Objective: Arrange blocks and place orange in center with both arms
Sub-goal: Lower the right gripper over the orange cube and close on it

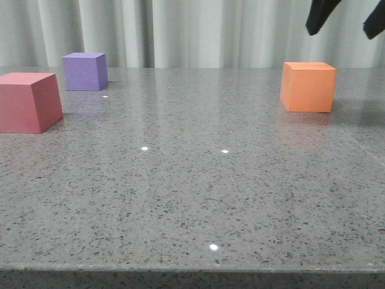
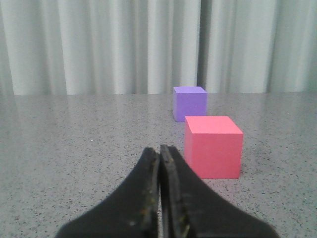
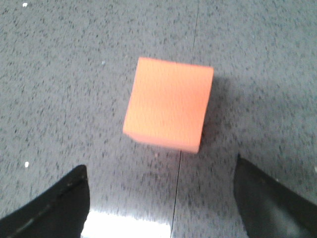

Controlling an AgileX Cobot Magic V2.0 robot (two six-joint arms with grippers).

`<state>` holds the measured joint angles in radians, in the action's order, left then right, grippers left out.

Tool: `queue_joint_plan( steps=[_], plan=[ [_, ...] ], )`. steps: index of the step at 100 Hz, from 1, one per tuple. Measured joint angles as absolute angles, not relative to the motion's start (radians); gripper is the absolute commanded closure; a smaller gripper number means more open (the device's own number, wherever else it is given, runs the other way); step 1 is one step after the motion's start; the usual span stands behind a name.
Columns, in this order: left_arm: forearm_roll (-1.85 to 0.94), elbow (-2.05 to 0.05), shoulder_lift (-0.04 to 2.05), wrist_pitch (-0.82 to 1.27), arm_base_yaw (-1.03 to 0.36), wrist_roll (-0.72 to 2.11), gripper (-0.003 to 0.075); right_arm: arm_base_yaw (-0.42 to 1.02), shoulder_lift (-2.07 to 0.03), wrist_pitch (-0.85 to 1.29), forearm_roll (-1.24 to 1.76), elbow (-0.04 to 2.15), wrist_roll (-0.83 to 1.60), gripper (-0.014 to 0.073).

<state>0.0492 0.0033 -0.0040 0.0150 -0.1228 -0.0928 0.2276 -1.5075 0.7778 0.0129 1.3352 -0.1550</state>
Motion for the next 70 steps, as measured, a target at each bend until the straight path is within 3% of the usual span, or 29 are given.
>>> queue_joint_plan(
  steps=[59, 70],
  plan=[
    [0.049, 0.003, -0.004, 0.015, -0.123, -0.093, 0.0741, 0.228, -1.765, 0.765, -0.016, 1.493, -0.158, 0.0001],
    [0.049, 0.003, -0.004, 0.015, -0.123, -0.093, 0.0741, 0.228, -1.796, 0.765, -0.016, 1.493, -0.159, 0.006]
  ],
)
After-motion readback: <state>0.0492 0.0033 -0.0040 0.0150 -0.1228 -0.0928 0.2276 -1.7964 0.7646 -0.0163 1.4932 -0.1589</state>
